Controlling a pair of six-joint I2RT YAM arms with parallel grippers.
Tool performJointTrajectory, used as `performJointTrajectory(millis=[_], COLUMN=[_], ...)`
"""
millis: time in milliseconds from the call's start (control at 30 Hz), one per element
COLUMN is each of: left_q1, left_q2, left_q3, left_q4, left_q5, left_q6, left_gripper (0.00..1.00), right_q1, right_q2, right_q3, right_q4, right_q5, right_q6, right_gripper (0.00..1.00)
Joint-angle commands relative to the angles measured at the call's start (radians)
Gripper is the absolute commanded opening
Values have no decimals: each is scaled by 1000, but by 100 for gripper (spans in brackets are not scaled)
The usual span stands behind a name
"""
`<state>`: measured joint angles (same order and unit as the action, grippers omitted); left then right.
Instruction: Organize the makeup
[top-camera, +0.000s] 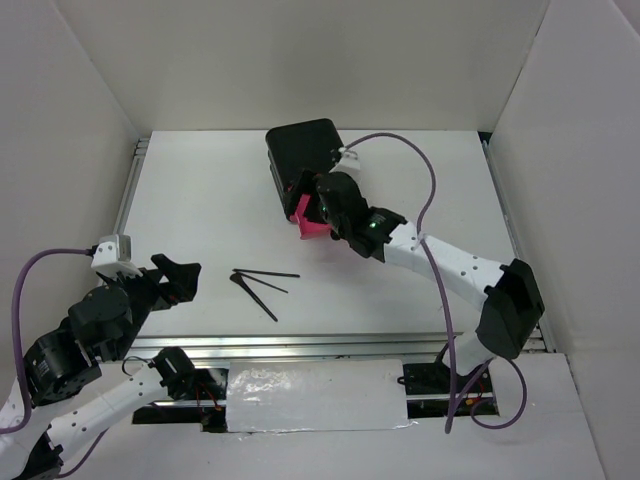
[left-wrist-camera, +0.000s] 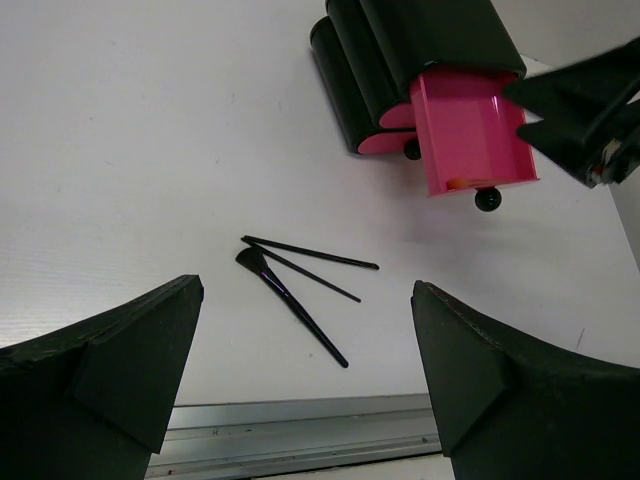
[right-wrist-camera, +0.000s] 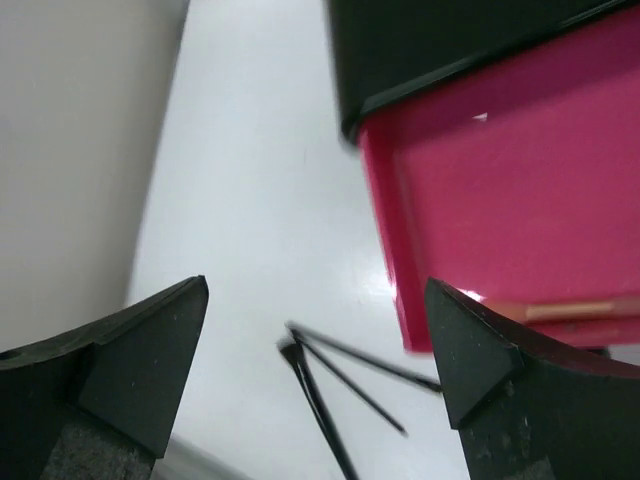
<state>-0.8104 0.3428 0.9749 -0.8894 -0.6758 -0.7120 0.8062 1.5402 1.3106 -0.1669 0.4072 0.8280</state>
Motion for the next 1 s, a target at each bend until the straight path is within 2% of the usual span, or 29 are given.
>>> performJointTrajectory(millis=[0, 100, 200, 233, 300, 467, 800, 867, 967], left_q1=[-7, -7, -7, -7, -7, -7, -7, -7, -7], left_q2=[-2, -1, 7, 9, 9, 12, 13, 10, 5], left_q3=[4, 4, 5, 5, 5, 5, 4, 4, 4], left_q4=[21, 21, 18, 17, 17, 17, 20, 20, 24], left_q5=[-16, -16, -21, -21, -21, -21, -16, -15, -11], left_q6=[-6, -6, -9, -10, -10, -10, -6, -4, -1], left_gripper=[99, 99, 99, 99, 99, 99, 99, 99, 99], right_q1=[76, 195, 286, 327, 362, 418, 419, 415, 399], right_q2=[-26, 20, 93, 113, 158, 311, 592, 606, 615], right_q3=[-91, -116, -99, -91, -86, 18, 298, 305, 292], right_q4=[49, -40, -123, -132, -132, -167, -266, -267, -250], right_q5=[-233, -228, -212, -197, -200, -183, -118, -114, -148], right_q6=[-363, -510, -569, -572, -581, -572, -576, -576, -566], right_gripper=[96, 94, 80, 70, 64, 64, 62, 62, 56])
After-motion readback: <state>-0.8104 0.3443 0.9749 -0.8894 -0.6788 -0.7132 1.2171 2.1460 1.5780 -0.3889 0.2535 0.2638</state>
